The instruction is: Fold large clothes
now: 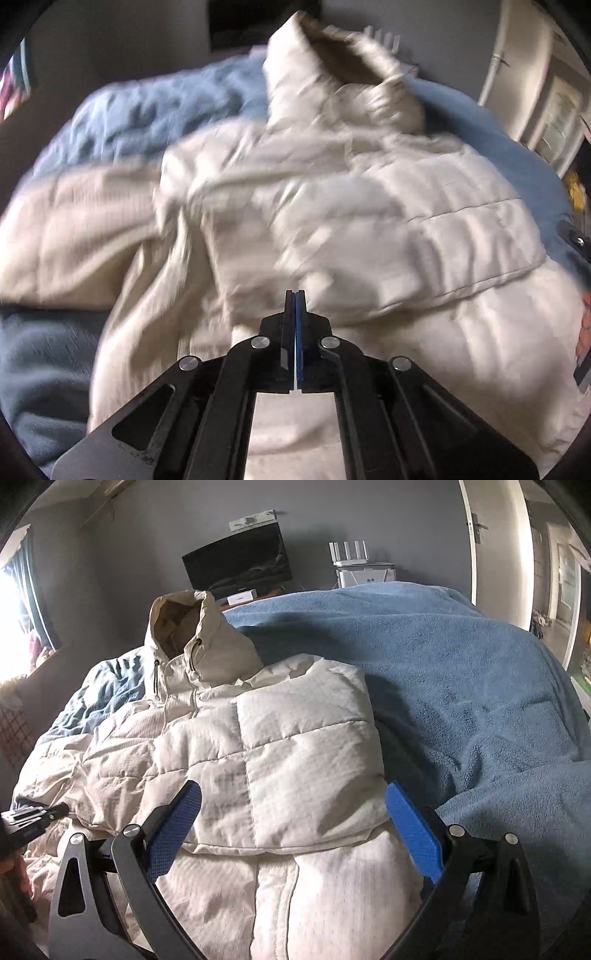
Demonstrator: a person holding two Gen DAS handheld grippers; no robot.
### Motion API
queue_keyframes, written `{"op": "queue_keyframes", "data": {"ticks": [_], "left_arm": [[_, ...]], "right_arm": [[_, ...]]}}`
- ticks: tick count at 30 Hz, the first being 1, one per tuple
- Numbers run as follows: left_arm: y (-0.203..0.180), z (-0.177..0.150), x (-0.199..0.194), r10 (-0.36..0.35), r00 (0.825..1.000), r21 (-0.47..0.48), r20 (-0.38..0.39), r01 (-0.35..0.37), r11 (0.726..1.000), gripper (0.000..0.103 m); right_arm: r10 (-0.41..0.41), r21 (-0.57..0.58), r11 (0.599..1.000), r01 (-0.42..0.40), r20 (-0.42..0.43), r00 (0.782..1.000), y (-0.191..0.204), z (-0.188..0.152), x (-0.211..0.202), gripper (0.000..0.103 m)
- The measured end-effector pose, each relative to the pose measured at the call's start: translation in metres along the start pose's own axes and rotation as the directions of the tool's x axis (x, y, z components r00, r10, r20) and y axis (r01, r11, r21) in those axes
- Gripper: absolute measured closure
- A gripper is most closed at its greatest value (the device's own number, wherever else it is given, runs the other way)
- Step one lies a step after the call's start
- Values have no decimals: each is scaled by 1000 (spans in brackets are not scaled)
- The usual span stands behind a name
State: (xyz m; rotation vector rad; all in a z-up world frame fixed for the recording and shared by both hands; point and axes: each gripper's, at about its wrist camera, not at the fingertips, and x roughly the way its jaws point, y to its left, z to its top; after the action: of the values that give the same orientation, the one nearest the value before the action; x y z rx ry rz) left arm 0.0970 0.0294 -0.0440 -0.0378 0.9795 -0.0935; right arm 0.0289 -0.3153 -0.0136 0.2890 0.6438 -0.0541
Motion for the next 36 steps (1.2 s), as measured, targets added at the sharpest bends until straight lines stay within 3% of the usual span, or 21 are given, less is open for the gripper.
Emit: {"op": "queue_keyframes", "data": {"ticks": [2, 3, 4, 6, 9, 12, 14, 15, 16, 19, 22, 24, 28, 32, 33, 35, 36], "left_arm": [[19, 2, -4, -41, 999, -76, 11, 41, 996, 102], [22, 4, -8, -57, 998, -91, 28, 59, 994, 88], [26, 6, -10, -65, 997, -97, 39, 68, 993, 53], [25, 8, -15, -37, 996, -100, 83, 45, 994, 16], [27, 14, -7, -55, 995, -102, 85, 63, 993, 18], [33, 16, 4, -18, 998, -114, 57, 24, 993, 23], [42, 14, 10, -51, 998, -148, 40, 57, 987, 29], [46, 13, 17, -105, 994, -162, 18, 107, 981, 55], [48, 12, 20, -114, 993, -167, -4, 112, 980, 72], [52, 8, 8, -103, 995, -169, 5, 102, 980, 94], [55, 2, -17, -88, 996, -161, 25, 91, 983, 95], [54, -4, -17, -60, 998, -137, 3, 60, 989, 94], [65, -4, -4, -51, 999, -189, -20, 46, 981, 95], [63, -2, -7, -46, 999, -179, 0, 45, 983, 94], [61, -1, -12, -36, 999, -166, 24, 39, 985, 89], [55, 3, -25, -4, 996, -137, 93, 17, 990, 69], [52, 4, -31, 2, 992, -124, 126, 14, 992, 49]], "right_arm": [[-5, -2, 1000, 5, 4, 1000, -1, -1, -2, 7], [-11, -2, 1000, 11, 4, 1000, -1, -2, -2, 7], [-18, -3, 1000, 18, 4, 1000, -1, -2, -2, 7], [-28, -14, 1000, 28, 3, 1000, 2, -3, -2, 7], [-41, -45, 998, 41, -6, 999, 7, -5, 0, 7], [-48, -76, 996, 47, -10, 999, 12, -6, 2, 7], [-49, -83, 995, 48, -13, 999, 14, -7, 3, 7], [-49, -84, 995, 48, -19, 999, 14, -7, 4, 7], [-51, -84, 995, 48, -25, 998, 13, -7, 6, 7], [-57, -77, 996, 53, -47, 997, 12, -7, 10, 7], [-55, -70, 996, 52, -48, 997, 11, -6, 10, 7], [-60, -71, 996, 55, -60, 996, 11, -5, 13, 7], [-63, -84, 995, 55, -96, 993, 12, -7, 21, 7], [-40, -95, 995, 34, -55, 998, 17, -5, 13, 7], [-33, -100, 995, 29, -46, 998, 18, -4, 12, 7], [-28, -106, 994, 23, -42, 999, 22, -3, 13, 7], [-28, -109, 994, 23, -46, 999, 24, -1, 15, 7]]}}
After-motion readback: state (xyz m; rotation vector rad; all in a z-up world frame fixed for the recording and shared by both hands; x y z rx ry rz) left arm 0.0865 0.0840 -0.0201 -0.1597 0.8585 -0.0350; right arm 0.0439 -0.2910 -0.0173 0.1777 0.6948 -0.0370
